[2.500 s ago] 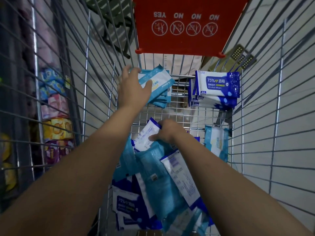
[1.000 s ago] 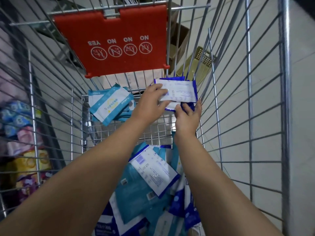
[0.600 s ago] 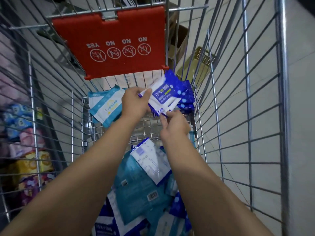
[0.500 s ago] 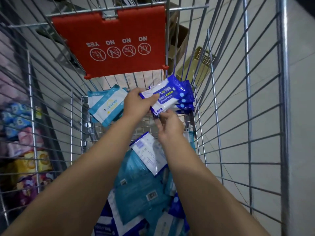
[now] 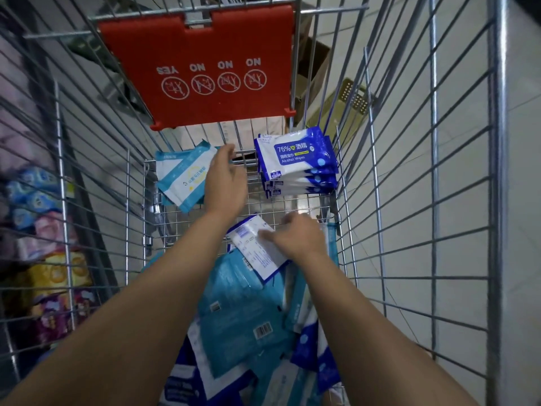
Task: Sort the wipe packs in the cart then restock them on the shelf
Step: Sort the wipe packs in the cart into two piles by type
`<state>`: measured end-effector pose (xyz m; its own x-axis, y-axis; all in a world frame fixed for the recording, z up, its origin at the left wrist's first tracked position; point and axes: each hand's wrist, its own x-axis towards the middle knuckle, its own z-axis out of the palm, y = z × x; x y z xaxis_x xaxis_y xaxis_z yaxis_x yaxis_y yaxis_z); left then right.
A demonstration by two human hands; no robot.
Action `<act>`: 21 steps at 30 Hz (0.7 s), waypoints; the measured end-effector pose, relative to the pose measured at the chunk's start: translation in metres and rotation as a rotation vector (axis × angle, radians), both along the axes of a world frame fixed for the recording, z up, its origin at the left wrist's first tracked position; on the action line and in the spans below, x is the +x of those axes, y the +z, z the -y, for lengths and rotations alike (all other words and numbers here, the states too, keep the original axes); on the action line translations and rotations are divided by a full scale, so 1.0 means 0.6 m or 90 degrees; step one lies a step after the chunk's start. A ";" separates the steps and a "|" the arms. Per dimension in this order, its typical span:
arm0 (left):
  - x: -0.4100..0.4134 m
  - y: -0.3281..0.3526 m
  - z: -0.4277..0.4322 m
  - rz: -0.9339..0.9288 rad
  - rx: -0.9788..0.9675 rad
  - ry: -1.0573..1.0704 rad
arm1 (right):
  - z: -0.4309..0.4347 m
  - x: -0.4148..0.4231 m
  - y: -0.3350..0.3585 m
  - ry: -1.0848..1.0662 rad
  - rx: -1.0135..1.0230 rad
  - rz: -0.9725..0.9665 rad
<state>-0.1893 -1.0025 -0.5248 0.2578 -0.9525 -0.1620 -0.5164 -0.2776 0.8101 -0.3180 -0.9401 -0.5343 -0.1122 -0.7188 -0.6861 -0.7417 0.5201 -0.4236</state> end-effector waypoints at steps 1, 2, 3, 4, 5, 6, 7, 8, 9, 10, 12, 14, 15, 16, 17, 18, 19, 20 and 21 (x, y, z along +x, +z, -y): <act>0.011 -0.010 -0.017 0.068 0.018 -0.013 | -0.008 0.002 -0.004 0.100 0.034 -0.058; 0.021 -0.022 -0.036 0.111 0.078 -0.079 | -0.015 0.005 -0.005 0.176 0.046 -0.107; 0.032 -0.035 -0.057 0.146 0.166 -0.199 | -0.020 0.008 -0.009 0.216 0.038 -0.127; 0.041 -0.048 -0.077 0.189 0.247 -0.344 | -0.024 0.010 -0.012 0.222 0.018 -0.121; 0.049 -0.058 -0.093 0.243 0.291 -0.459 | -0.026 0.010 -0.014 0.204 -0.007 -0.098; 0.058 -0.067 -0.103 0.287 0.297 -0.514 | -0.026 0.011 -0.014 0.163 -0.026 -0.058; 0.064 -0.069 -0.110 0.307 0.279 -0.525 | -0.025 0.011 -0.012 0.110 -0.047 -0.001; 0.068 -0.067 -0.115 0.293 0.244 -0.512 | -0.023 0.010 -0.007 0.050 -0.058 0.065; 0.069 -0.064 -0.118 0.251 0.208 -0.499 | -0.019 0.009 -0.004 -0.008 -0.063 0.124; 0.068 -0.058 -0.118 0.187 0.180 -0.481 | -0.014 0.007 0.002 -0.062 -0.068 0.170; 0.066 -0.038 -0.110 0.037 0.176 -0.413 | 0.000 -0.001 0.013 -0.196 -0.062 0.263; 0.066 -0.004 -0.092 -0.070 0.187 -0.314 | 0.019 -0.015 0.032 -0.354 -0.050 0.364; 0.067 0.016 -0.082 -0.108 0.181 -0.268 | 0.028 -0.024 0.046 -0.431 -0.036 0.418; 0.067 0.038 -0.070 -0.150 0.168 -0.223 | 0.036 -0.032 0.060 -0.493 -0.021 0.483; 0.069 0.056 -0.055 -0.189 0.150 -0.182 | 0.041 -0.040 0.072 -0.536 -0.006 0.555; 0.068 0.073 -0.040 -0.218 0.129 -0.152 | 0.045 -0.046 0.082 -0.560 0.008 0.624; 0.066 0.086 -0.024 -0.241 0.105 -0.134 | 0.049 -0.051 0.087 -0.584 0.016 0.683; 0.059 0.099 -0.008 -0.265 0.081 -0.129 | 0.052 -0.052 0.091 -0.602 0.010 0.719; 0.051 0.108 0.009 -0.281 0.060 -0.133 | 0.055 -0.049 0.092 -0.616 -0.006 0.720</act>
<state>-0.1589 -1.0076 -0.4598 -0.0499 -0.9526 -0.3001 -0.1829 -0.2866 0.9404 -0.3477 -0.9729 -0.4790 0.0395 -0.6830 -0.7294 0.5977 0.6011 -0.5305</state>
